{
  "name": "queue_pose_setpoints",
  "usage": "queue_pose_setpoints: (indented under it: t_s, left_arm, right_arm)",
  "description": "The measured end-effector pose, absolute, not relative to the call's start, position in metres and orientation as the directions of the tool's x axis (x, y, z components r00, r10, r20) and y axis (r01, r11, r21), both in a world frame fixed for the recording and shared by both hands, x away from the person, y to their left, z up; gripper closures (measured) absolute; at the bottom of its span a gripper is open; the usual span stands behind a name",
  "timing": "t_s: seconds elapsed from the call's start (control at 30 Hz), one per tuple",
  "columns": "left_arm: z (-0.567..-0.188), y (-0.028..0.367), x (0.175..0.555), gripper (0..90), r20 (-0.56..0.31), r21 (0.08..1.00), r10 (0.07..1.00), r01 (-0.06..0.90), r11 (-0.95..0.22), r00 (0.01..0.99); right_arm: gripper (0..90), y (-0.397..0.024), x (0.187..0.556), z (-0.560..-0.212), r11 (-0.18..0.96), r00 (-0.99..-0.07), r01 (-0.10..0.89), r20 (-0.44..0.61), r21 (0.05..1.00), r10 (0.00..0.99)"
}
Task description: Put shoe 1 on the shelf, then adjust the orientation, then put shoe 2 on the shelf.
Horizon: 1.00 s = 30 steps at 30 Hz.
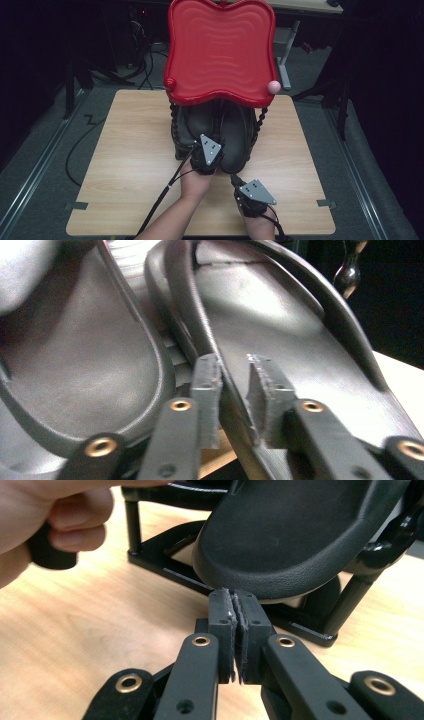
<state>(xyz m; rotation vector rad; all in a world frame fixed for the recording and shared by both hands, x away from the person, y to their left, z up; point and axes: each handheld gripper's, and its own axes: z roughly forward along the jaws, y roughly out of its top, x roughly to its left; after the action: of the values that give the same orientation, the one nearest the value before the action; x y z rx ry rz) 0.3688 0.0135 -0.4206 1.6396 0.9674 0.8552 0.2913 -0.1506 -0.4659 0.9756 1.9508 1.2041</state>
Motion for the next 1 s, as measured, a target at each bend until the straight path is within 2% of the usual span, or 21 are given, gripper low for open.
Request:
queue_pose_setpoints:
  t_s: [0.13, 0.33, 0.53, 1.0]
  left_arm:
    - [-0.421, 0.016, 0.367, 65.6, 0.07, 0.97, 0.9, 0.18, -0.162, 0.431]
    - [-0.423, 0.026, 0.356, 62.2, 0.072, 0.973, 0.892, 0.165, -0.161, 0.447]
    - [-0.428, 0.039, 0.343, 60.7, 0.095, 0.971, 0.886, 0.154, -0.183, 0.454]
    - [-0.446, 0.088, 0.338, 61.3, 0.052, 0.972, 0.923, 0.193, -0.135, 0.381]
  right_arm:
    - [86.9, -0.149, 0.302, -0.464, 0.293, -0.516, 0.257, -0.125, 0.921, 0.848]
    - [86.9, -0.148, 0.322, -0.456, 0.259, -0.489, 0.246, -0.111, 0.934, 0.865]
    - [86.8, -0.141, 0.342, -0.45, 0.241, -0.465, 0.243, -0.105, 0.94, 0.879]
    - [86.1, -0.128, 0.383, -0.437, 0.228, -0.411, 0.253, -0.108, 0.94, 0.905]
